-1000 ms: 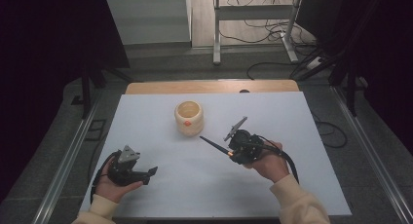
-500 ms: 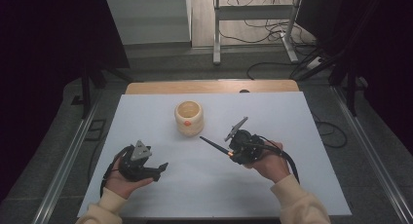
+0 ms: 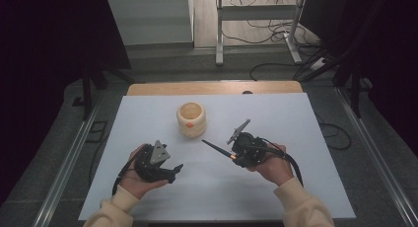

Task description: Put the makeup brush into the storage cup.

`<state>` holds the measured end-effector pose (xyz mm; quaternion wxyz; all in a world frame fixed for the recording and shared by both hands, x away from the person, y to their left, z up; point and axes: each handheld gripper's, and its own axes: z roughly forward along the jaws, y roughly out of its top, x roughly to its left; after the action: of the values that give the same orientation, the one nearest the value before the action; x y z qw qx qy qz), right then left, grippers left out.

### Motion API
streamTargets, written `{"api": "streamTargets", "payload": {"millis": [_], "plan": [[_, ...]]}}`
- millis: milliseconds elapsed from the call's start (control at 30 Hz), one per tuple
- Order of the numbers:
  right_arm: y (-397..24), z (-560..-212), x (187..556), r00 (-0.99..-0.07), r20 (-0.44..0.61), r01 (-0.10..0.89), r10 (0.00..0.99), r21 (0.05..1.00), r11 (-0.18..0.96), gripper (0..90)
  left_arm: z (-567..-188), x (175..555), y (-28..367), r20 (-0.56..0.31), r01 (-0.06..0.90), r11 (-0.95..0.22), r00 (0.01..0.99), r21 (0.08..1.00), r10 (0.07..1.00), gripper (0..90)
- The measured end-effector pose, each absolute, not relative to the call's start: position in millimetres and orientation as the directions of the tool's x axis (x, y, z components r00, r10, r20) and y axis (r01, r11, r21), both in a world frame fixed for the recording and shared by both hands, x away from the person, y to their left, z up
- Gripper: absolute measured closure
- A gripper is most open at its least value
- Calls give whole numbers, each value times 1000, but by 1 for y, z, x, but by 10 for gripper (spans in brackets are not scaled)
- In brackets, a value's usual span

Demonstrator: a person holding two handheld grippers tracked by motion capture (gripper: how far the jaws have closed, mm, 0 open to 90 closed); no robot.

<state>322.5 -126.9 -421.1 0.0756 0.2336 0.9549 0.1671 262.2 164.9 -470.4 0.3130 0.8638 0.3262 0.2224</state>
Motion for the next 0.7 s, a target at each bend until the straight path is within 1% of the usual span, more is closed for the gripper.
{"api": "streamTargets", "payload": {"millis": [200,333,700], "plan": [[-127,-422,322,-882,-66,417,467,351,838,780,-469,264,158,186,413,-596,694,689,696,167],[-125,-423,322,-885,-65,413,462,351,840,780,-467,265,153,208,393,-612,699,686,684,167],[-124,-424,321,-887,-62,411,458,347,843,779,-464,266,141,216,374,-623,714,687,666,167]]}}
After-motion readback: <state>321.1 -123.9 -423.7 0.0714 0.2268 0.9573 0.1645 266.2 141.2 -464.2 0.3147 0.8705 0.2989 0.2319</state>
